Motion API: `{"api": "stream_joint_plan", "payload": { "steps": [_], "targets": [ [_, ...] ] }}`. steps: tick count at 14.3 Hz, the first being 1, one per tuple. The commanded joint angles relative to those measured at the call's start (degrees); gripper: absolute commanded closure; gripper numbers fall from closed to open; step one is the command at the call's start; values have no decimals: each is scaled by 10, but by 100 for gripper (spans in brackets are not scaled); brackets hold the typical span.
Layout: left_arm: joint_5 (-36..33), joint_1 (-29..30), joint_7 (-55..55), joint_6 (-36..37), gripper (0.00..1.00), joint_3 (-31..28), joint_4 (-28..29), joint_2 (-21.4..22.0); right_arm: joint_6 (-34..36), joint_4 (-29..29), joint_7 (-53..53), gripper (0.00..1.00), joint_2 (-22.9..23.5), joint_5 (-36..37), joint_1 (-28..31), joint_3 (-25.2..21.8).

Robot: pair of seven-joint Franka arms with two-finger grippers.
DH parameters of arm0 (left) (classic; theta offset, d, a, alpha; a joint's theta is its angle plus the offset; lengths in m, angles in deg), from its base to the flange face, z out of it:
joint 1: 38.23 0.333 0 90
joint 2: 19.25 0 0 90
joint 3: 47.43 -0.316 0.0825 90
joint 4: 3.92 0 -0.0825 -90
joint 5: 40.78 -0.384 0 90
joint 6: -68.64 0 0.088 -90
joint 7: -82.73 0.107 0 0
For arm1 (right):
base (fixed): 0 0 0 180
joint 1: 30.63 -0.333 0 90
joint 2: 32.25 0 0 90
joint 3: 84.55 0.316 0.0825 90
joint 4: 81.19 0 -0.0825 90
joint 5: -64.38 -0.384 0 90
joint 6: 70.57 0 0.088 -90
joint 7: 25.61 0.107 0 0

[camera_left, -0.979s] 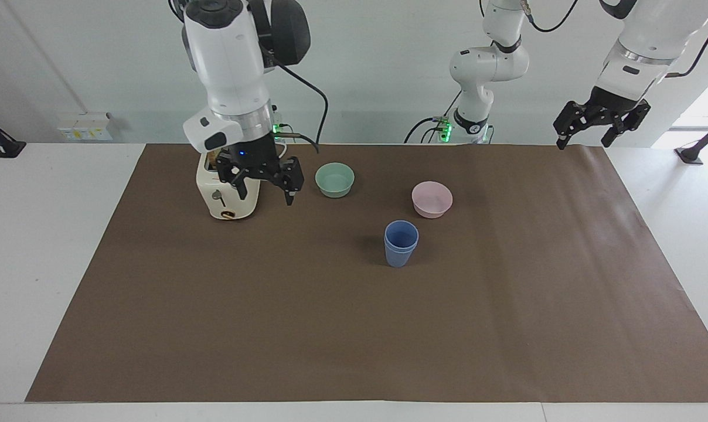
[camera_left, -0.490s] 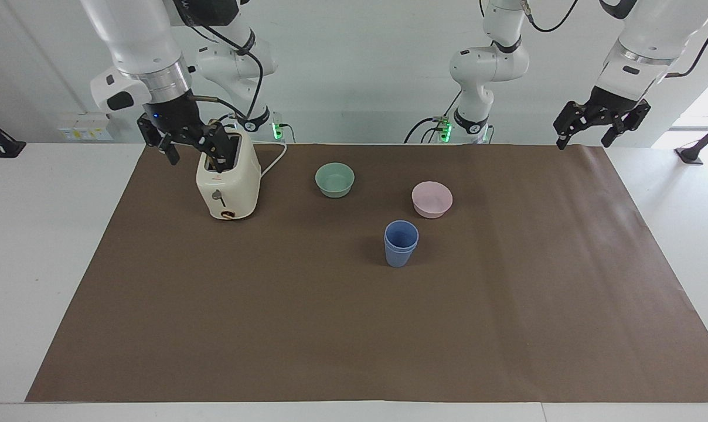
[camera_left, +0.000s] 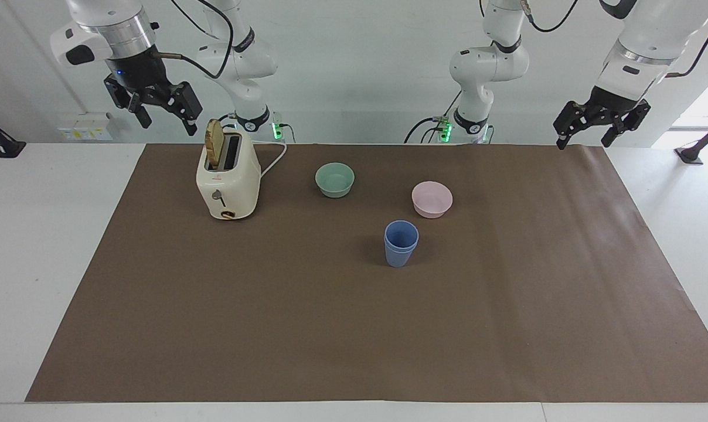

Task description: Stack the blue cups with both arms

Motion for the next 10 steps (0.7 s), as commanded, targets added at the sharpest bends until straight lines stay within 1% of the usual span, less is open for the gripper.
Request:
{"api": "stream_joint_plan", "payload": {
  "steps": [1, 2, 5, 7, 10],
  "targets": [
    [-5, 3, 3, 6, 0, 1, 1, 4, -73, -126, -15, 0, -71, -3, 7, 8],
    [-5, 3, 3, 6, 0, 1, 1, 4, -75, -127, -16, 0, -70, -3, 8, 8],
    [-5, 3, 3, 6, 0, 1, 1, 4, -59, -80, -29, 0, -60, 4, 12, 7],
    [-5, 3, 3, 6, 0, 1, 1, 4, -43, -76, -52, 0, -60, 6, 12, 7],
    [-5, 3, 3, 6, 0, 1, 1, 4, -52, -83, -74, 0, -60, 5, 18, 3]
  ]
}}
